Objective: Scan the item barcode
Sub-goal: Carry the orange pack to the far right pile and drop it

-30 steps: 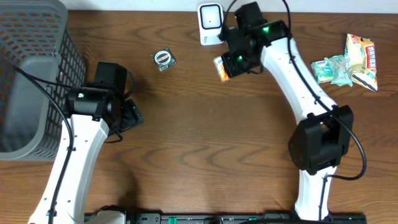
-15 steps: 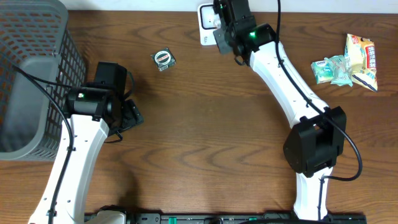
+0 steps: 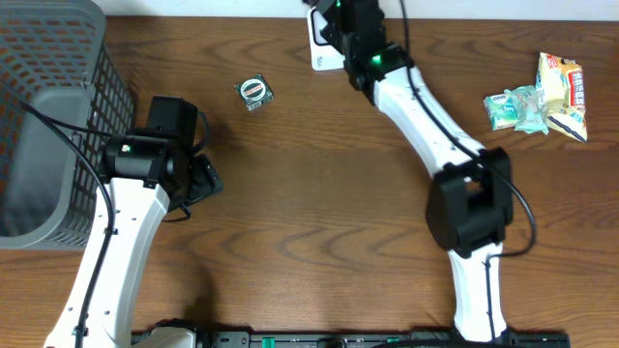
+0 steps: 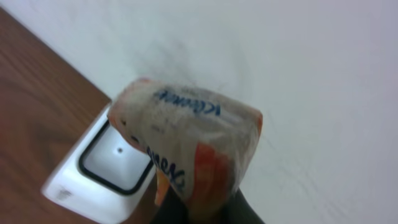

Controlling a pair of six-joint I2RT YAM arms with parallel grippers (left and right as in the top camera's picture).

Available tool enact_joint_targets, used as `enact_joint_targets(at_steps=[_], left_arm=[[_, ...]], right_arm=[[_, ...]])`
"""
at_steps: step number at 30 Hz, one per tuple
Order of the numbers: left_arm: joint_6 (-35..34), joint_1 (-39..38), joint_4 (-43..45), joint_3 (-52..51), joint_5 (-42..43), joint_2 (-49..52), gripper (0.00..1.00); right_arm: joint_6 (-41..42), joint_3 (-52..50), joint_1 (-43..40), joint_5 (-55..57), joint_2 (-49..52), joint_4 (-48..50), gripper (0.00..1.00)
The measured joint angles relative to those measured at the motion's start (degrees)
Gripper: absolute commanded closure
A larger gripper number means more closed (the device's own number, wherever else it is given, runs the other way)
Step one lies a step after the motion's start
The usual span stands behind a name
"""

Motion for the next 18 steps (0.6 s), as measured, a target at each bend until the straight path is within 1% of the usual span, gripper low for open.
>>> enact_joint_targets(at_steps=[5,10,15,18], left_arm=[[0.0,0.0,0.0,0.0,0.0,0.0,0.02],[0.0,0.0,0.0,0.0,0.0,0.0,0.02],[0.0,0.0,0.0,0.0,0.0,0.0,0.03],[0.0,0.0,0.0,0.0,0.0,0.0,0.02]], right_arm=[[-9.7,0.0,0.0,0.7,6.1,4.6,0.99],[-15.4,0.0,0.0,1.5,9.0,8.8,0.99],[-21.0,0.0,0.0,1.2,9.2,9.0,0.99],[-22.9,0.0,0.0,0.8,9.2,8.2,0.99]])
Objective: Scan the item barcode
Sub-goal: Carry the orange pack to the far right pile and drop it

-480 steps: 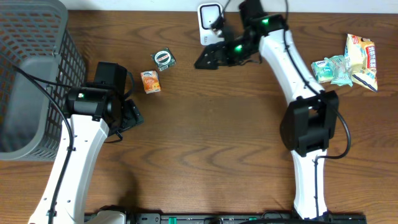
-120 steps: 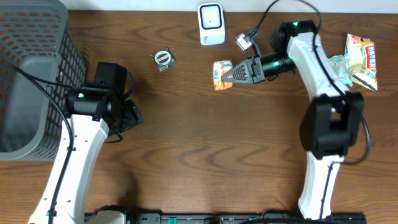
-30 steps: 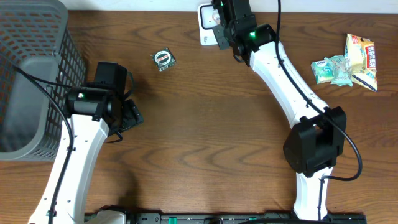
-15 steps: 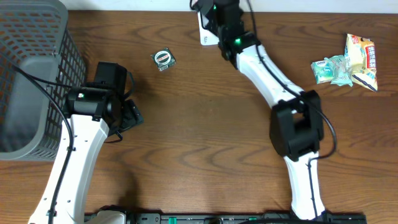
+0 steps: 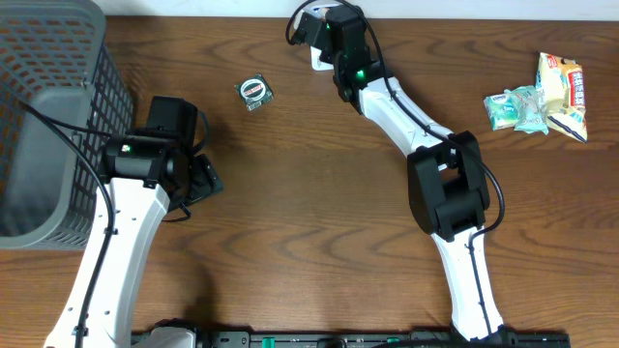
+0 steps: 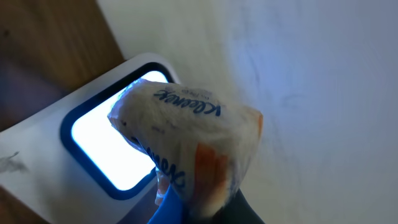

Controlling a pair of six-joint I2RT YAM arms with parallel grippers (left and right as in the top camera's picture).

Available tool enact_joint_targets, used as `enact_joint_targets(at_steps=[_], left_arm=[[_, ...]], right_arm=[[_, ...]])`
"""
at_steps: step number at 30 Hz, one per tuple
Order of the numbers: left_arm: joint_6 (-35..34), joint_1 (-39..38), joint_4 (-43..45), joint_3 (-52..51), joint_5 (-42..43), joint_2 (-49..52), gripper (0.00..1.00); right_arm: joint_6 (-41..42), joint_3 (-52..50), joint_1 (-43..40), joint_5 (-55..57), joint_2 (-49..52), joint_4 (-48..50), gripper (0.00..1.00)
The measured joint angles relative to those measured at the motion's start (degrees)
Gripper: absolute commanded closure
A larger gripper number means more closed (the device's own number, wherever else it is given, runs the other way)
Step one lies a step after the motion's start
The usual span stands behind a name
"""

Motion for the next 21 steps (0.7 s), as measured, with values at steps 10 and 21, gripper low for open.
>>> enact_joint_targets(at_steps=[10,21], left_arm=[[0.0,0.0,0.0,0.0,0.0,0.0,0.03],[0.0,0.0,0.0,0.0,0.0,0.0,0.02]], right_arm=[[-3.5,0.0,0.0,-1.4,0.5,-3.1,0.99],[-1.2,0.0,-0.2,4.2,0.3,0.5,0.99]])
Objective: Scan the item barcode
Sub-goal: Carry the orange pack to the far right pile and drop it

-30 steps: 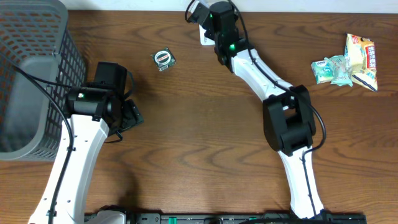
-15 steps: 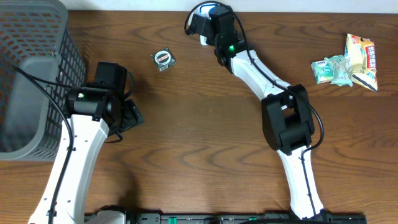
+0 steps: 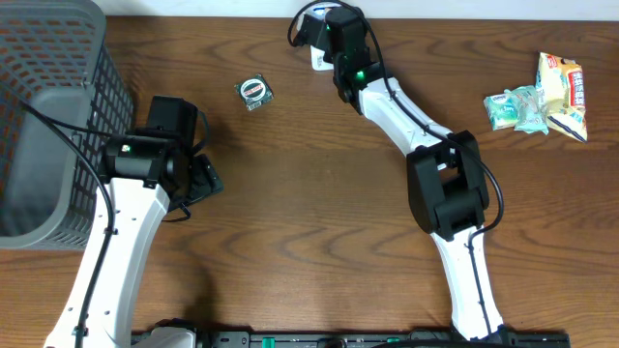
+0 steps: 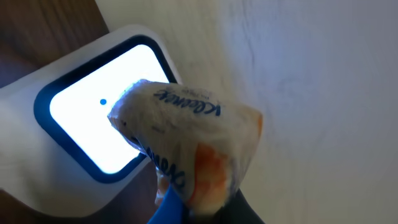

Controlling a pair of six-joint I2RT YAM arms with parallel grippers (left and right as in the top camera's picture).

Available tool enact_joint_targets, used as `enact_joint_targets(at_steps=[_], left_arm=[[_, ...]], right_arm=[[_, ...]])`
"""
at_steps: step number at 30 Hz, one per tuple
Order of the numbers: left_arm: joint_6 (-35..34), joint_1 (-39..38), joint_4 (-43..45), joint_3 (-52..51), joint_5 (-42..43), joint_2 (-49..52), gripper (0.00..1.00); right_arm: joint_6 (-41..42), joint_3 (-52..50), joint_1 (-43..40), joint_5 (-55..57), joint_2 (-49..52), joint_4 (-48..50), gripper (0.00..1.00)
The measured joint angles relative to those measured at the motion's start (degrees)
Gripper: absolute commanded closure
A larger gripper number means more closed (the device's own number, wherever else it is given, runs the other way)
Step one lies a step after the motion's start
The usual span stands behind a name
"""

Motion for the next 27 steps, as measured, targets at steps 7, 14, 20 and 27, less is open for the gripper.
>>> enact_joint_targets(at_steps=[7,14,20,27], left_arm=[[0.0,0.0,0.0,0.0,0.0,0.0,0.03],[0.0,0.0,0.0,0.0,0.0,0.0,0.03],[0.0,0.0,0.0,0.0,0.0,0.0,0.03],[0.0,0.0,0.0,0.0,0.0,0.0,0.02]], right_arm=[[13.8,0.0,-4.5,0.5,-5.7,-13.8,0.99],[26.1,0.3,-16.0,1.6,-13.2,-33.3,0.99],[34.0,0.1,-25.6,2.8,-13.1,-45.0,0.99],[44.0,0.1,-33.0,1.7,-13.1,-49.8,0.58]])
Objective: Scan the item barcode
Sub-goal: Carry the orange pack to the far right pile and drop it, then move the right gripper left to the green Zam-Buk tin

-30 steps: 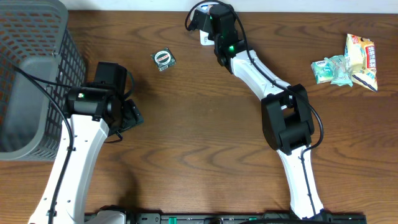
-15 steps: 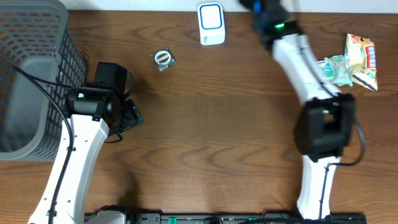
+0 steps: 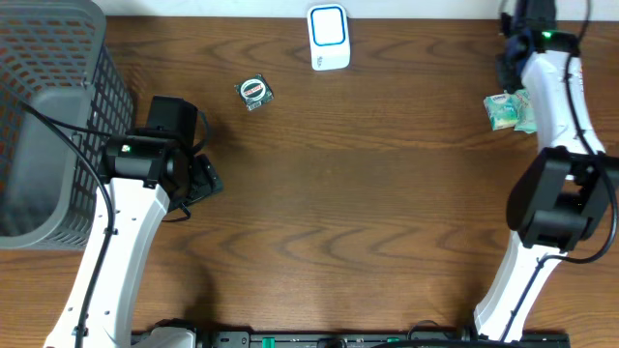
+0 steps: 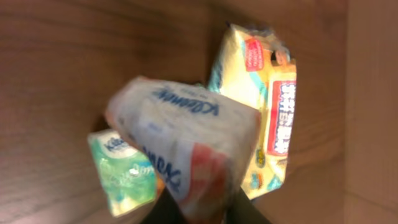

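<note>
My right gripper (image 4: 196,211) is shut on a white Kleenex tissue pack (image 4: 186,146) with blue lettering and an orange-red end. It holds the pack above a green tissue packet (image 4: 121,171) and a yellow snack packet (image 4: 264,112) on the table's far right. In the overhead view the right gripper (image 3: 511,60) hangs by the green packet (image 3: 503,109); the arm hides the held pack there. The white barcode scanner (image 3: 328,37), its screen lit blue, stands at the back edge, far to the left. My left gripper (image 3: 200,180) rests low at the left, its jaws too dark to read.
A grey mesh basket (image 3: 48,116) fills the far left. A small round tape-like item (image 3: 255,91) lies between the basket and the scanner. The wall runs along the table's back edge.
My right gripper, still holding the Kleenex pack, has moved from in front of the scanner to the far right, above the green and yellow packets. The left arm has not moved.
The right gripper first held the Kleenex pack near the scanner, whose screen looked dim. Then the pack was close over a brightly lit screen, at two moments. Now the pack is over the packets at the right. The left arm stayed still.
</note>
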Controlling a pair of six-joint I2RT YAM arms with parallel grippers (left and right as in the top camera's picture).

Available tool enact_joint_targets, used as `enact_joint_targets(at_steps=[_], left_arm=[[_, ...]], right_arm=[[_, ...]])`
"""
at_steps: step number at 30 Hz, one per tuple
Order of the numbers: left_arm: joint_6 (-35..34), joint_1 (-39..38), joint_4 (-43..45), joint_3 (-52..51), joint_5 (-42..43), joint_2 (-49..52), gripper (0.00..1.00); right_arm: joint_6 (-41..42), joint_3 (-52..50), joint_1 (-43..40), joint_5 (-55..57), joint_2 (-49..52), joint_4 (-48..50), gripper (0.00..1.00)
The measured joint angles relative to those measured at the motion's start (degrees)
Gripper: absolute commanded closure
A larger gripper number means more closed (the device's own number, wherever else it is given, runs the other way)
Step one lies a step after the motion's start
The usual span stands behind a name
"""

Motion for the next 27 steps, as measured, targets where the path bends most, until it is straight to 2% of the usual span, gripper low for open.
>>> enact_joint_targets(at_steps=[1,2,3,4,7,16,17,18,22,27], left_arm=[[0.0,0.0,0.0,0.0,0.0,0.0,0.03],[0.0,0.0,0.0,0.0,0.0,0.0,0.02],[0.0,0.0,0.0,0.0,0.0,0.0,0.03],[0.0,0.0,0.0,0.0,0.0,0.0,0.02],[0.0,0.0,0.0,0.0,0.0,0.0,0.02],[0.0,0.0,0.0,0.0,0.0,0.0,0.03],[0.0,0.0,0.0,0.0,0.0,0.0,0.02],[0.0,0.0,0.0,0.0,0.0,0.0,0.03],[0.0,0.0,0.0,0.0,0.0,0.0,0.03],[0.0,0.0,0.0,0.0,0.0,0.0,0.03]], right_arm=[[0.7,0.0,-0.9,-0.6,0.0,-0.5,0.57],[1.1,0.0,-1.6,-1.3,0.0,-0.9,0.50],[1.7,0.0,-2.3,-1.8,0.0,-1.1,0.38],[2.2,0.0,-2.6,-2.1,0.0,-1.2,0.30],[3.7,0.0,-3.1,-3.0,0.0,-2.2,0.20],[6.2,0.0,-1.5,-4.2,0.0,-3.3,0.09],[6.3,0.0,-1.0,-4.6,0.0,-3.3,0.02],[6.4,0.0,-0.5,-5.3,0.0,-3.3,0.01],[6.8,0.0,2.8,-10.3,-0.3,-1.9,0.01],[6.8,0.0,7.8,-23.2,-1.6,-0.4,0.01]])
